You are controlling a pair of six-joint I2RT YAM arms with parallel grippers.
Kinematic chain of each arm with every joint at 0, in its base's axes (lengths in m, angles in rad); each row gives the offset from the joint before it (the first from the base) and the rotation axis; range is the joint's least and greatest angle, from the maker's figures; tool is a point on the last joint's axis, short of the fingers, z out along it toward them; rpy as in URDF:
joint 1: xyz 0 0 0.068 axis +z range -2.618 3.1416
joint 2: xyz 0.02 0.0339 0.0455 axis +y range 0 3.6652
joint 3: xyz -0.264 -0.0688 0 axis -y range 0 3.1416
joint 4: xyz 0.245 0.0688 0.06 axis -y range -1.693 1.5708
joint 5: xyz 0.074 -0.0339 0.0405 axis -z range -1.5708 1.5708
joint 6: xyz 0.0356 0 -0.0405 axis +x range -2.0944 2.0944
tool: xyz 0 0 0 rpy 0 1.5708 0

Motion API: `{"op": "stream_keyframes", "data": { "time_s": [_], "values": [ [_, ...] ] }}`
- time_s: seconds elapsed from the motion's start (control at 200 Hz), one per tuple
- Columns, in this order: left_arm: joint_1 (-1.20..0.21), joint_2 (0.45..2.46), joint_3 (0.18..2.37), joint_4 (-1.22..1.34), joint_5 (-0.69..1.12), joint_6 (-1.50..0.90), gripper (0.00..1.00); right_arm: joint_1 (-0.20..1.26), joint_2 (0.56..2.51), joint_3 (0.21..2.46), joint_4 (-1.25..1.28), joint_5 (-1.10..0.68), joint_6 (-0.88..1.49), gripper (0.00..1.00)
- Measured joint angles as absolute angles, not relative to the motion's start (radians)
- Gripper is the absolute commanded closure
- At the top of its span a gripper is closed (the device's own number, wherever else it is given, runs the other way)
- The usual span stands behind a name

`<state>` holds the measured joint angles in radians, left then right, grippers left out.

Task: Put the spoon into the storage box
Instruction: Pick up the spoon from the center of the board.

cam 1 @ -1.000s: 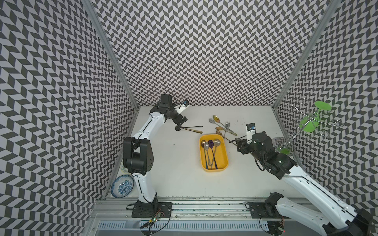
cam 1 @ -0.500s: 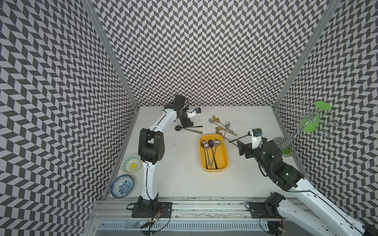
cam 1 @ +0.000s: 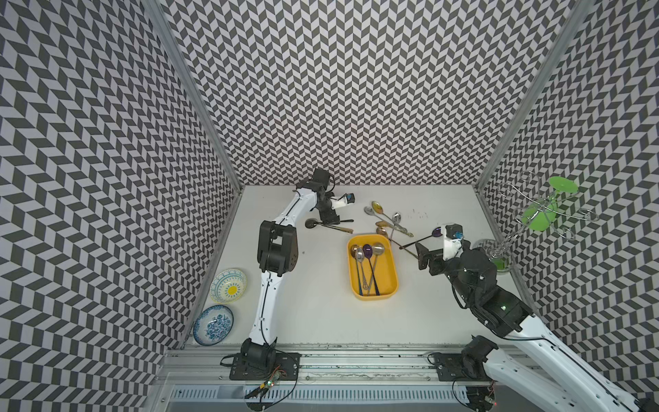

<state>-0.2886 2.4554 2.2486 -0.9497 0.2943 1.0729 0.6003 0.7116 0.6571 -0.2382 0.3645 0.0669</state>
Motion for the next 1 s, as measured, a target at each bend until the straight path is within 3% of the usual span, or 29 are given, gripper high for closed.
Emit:
{"op": "stream_keyframes", "data": {
  "time_s": [0.871, 1.001],
  "values": [
    [-0.29, 2.559, 2.312, -0.948, 0.277, 0.992, 0.54, 0.6, 0.71, 0.654, -0.238, 0.364, 0.06, 0.0],
    [-0.29, 2.56, 2.316, -0.954, 0.27, 0.992, 0.77, 0.6, 0.705, 0.653, -0.237, 0.364, 0.06, 0.0]
  ]
}}
